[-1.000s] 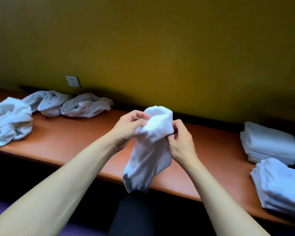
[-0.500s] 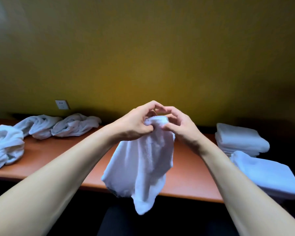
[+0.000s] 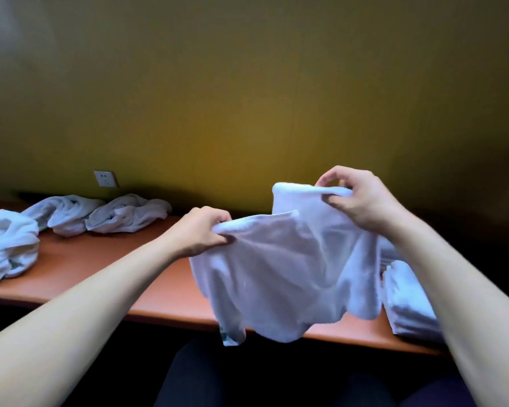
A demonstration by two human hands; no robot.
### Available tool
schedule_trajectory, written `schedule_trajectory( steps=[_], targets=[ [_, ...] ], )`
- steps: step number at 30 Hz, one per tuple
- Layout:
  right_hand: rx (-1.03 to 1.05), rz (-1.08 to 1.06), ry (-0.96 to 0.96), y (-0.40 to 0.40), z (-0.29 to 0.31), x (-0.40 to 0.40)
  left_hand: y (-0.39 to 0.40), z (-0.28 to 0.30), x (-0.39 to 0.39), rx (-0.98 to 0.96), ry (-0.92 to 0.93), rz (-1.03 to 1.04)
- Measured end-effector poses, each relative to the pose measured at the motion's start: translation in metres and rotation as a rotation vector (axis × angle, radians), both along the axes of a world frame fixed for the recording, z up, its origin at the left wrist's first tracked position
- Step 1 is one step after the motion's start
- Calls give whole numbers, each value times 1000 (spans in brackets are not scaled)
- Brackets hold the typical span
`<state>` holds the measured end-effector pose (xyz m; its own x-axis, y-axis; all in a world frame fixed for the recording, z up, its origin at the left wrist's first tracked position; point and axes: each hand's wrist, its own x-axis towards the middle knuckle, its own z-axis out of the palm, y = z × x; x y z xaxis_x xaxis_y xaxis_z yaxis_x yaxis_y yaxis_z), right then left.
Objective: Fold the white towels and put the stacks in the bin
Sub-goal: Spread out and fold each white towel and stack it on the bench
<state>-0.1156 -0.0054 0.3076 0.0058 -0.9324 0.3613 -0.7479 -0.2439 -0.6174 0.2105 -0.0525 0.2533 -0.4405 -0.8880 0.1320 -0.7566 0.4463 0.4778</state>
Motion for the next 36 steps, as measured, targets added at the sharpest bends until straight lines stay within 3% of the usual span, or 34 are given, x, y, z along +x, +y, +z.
schedule_trajectory(
  steps=[4, 6, 8, 12, 15, 17, 20, 22, 28, 31, 36],
  targets=[
    [160, -182, 279, 12, 13, -47, -9, 5, 39, -122, 99, 128],
    [319, -301, 457, 13, 5, -54, -6, 15, 43, -135, 168, 117],
    [329, -270, 495, 12, -5, -40, 0, 29, 34, -125, 214, 41],
    [179, 162, 197, 4, -33, 36, 12, 45, 0, -150, 193, -124],
    [179, 408, -59, 3, -54, 94, 18, 45, -14, -167, 160, -168],
    [232, 447, -216, 2, -66, 109, 21, 45, -10, -151, 130, -180],
    [306, 408, -252, 1, -75, 101, 21, 44, 7, -132, 50, -173],
    [352, 396, -148, 2, -74, 89, 21, 43, 17, -158, -35, -139],
    [502, 160, 444, 5, -68, 42, 16, 44, 30, -150, -331, -87],
    [501, -3, 538, 11, -66, 3, 7, 38, 55, -179, -521, 30],
    [510, -232, 670, 34, -72, -50, -5, 14, 107, -212, -456, 274]
  ],
)
